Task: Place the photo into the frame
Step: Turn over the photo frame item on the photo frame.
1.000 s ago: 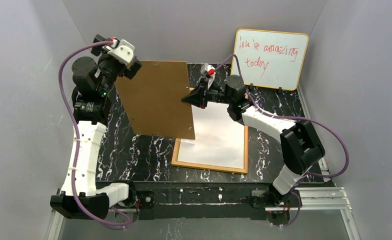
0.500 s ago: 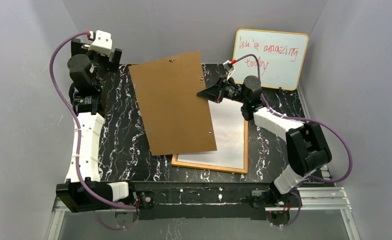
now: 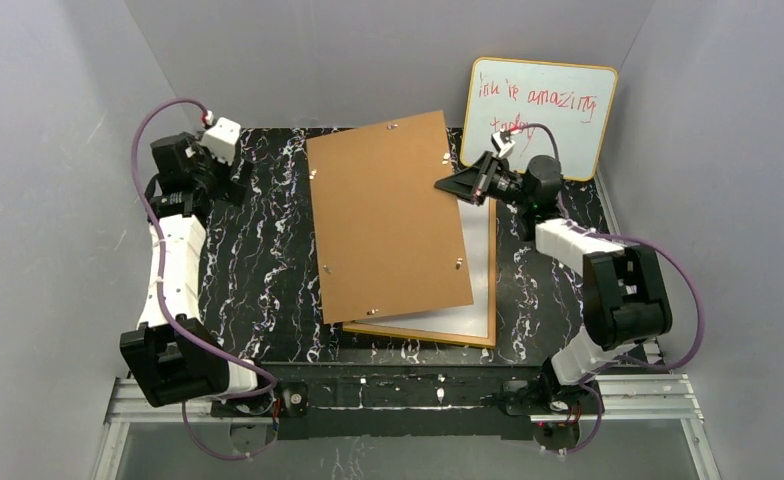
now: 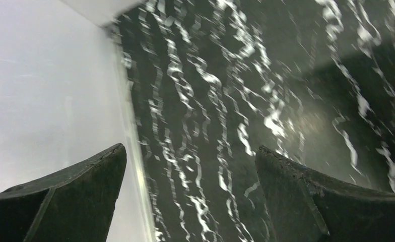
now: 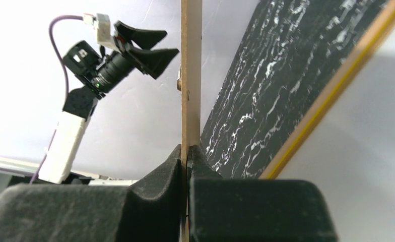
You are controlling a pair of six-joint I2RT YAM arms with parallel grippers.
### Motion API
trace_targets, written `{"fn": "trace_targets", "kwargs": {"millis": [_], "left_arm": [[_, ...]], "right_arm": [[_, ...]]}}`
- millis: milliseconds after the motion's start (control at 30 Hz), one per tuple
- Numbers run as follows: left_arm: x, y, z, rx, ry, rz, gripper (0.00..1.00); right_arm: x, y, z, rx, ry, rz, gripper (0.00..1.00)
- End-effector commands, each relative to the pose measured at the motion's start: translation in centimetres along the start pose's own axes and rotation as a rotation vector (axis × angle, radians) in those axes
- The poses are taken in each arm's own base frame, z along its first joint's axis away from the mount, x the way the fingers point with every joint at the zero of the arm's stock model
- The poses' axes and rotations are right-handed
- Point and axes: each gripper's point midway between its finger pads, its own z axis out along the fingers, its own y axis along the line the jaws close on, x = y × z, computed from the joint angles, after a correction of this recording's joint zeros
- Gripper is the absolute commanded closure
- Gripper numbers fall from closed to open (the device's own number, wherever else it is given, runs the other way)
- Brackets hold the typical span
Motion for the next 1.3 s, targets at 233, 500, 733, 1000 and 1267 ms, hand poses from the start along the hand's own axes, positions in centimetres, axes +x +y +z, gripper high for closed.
{"fn": "trace_targets", "kwargs": {"millis": [233, 500, 733, 1000, 1267], "left_arm": [[5.9, -13.3, 0.8, 0.440, 0.154, 0.132, 0.02], [6.3, -18.6, 2.9, 0.578, 0.197, 0.176, 0.02], [6.6, -20.6, 3.9, 0.646, 0.210, 0.183, 0.02], [7.2, -21.5, 5.3, 0.677, 0.232, 0.151, 0.02], [8.1, -22.6, 4.9, 0.731, 0.251, 0.137, 0.02]], "right_arm": [[-0.9, 1.0, -10.8, 0.127, -0.172, 0.148, 0.99], [0.4, -1.7, -15.6, 0.211, -0.197, 0.245, 0.99], [1.4, -2.9, -15.8, 0.237, -0.090, 0.271, 0.99], [1.0, -5.1, -15.9, 0.298, -0.113, 0.239, 0.99], [0.1, -7.3, -15.7, 0.305, -0.136, 0.241, 0.99]]}}
